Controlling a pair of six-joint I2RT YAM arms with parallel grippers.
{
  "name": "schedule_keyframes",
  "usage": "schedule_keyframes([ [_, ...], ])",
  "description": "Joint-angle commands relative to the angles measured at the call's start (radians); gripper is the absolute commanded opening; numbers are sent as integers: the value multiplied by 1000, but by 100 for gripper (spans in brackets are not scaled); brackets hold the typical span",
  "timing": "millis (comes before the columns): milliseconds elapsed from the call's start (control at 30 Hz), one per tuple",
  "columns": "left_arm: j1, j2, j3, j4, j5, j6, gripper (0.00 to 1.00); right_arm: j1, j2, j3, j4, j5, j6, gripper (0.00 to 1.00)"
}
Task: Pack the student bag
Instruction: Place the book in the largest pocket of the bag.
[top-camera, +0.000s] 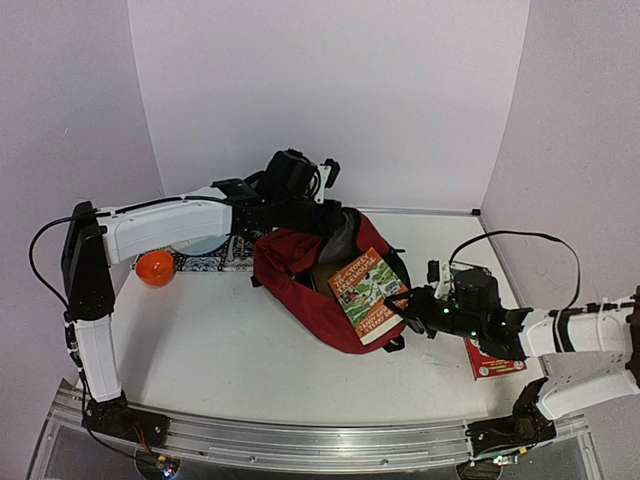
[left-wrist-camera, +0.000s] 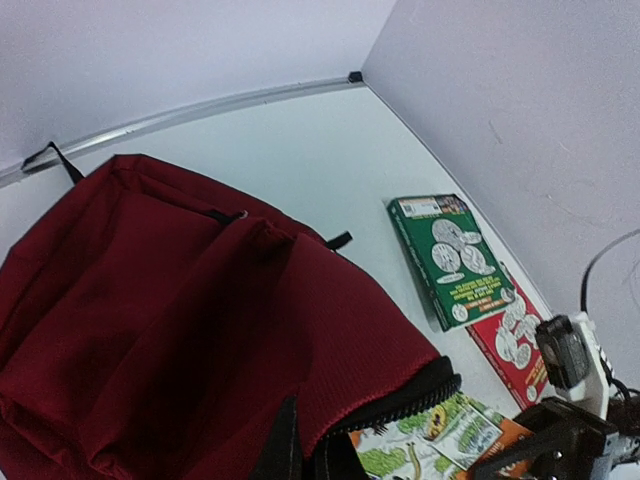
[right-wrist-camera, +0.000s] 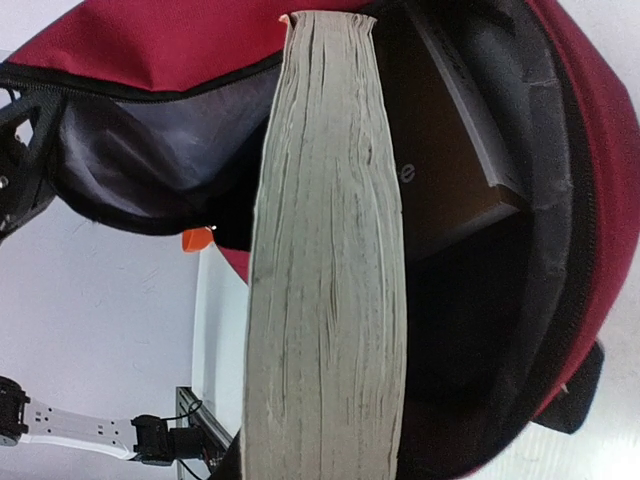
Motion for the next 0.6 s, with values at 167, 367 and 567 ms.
schedule_keyframes([
  [167, -11, -137, -99, 86, 161, 37, 0, 3, 227, 209, 261, 26, 75, 0],
  [367, -15, -197, -149, 140, 221, 41, 0, -1, 353, 297, 241, 34, 105, 0],
  [567, -16, -261, -207, 211, 215, 58, 0, 0, 417, 301, 239, 5, 140, 0],
])
